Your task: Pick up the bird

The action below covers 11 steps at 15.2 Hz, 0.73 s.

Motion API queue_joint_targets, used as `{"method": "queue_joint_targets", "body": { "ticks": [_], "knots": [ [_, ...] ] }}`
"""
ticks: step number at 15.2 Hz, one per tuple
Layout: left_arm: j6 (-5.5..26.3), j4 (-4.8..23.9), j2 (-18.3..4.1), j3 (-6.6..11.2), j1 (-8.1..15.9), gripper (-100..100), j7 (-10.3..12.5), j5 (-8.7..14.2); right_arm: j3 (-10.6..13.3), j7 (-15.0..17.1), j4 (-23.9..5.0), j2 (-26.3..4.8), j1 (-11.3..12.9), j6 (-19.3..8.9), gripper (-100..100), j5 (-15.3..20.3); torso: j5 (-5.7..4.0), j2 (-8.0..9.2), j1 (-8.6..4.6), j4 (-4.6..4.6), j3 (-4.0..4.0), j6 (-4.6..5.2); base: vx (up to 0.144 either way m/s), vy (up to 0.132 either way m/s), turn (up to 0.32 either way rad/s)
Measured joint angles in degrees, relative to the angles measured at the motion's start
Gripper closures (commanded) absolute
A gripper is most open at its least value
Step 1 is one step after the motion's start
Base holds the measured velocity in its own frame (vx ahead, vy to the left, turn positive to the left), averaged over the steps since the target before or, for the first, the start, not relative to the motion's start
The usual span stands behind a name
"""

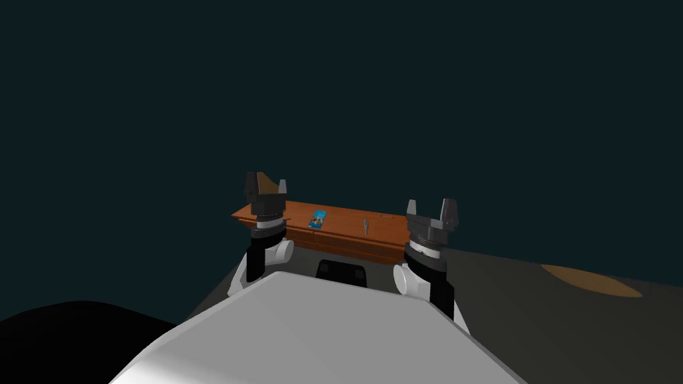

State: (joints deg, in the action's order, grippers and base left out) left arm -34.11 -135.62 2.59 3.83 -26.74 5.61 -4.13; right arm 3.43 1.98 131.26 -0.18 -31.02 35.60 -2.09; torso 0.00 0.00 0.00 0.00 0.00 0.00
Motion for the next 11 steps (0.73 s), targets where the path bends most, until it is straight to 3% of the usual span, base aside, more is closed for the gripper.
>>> {"method": "queue_joint_targets", "body": {
  "ticks": [4, 6, 11],
  "knots": [
    [0.0, 0.0, 0.0, 0.0, 0.0, 0, 0.0, 0.0, -0.73, -1.69, -2.17, -4.3, 0.56, -1.5, -100, 0.43, -0.01, 0.0, -0.06, 0.0, 0.0, -0.02, -0.002, -0.005, 0.096],
    [0.0, 0.0, 0.0, 0.0, 0.0, 0, 0.0, 0.0, -1.34, -2.9, -3.11, -5.91, 1.91, -3.75, -100, 0.68, -0.02, -0.01, -0.07, 0.0, -0.01, -0.02, -0.004, -0.009, 0.104],
    [0.0, 0.0, 0.0, 0.0, 0.0, 0, 0.0, 0.0, -2.9, -7.29, -8.61, -10.11, 4.61, -8.42, -100, 1.56, -0.02, -0.02, -0.08, -0.01, -0.01, -0.02, -0.003, -0.01, 0.139]
  ]
}}
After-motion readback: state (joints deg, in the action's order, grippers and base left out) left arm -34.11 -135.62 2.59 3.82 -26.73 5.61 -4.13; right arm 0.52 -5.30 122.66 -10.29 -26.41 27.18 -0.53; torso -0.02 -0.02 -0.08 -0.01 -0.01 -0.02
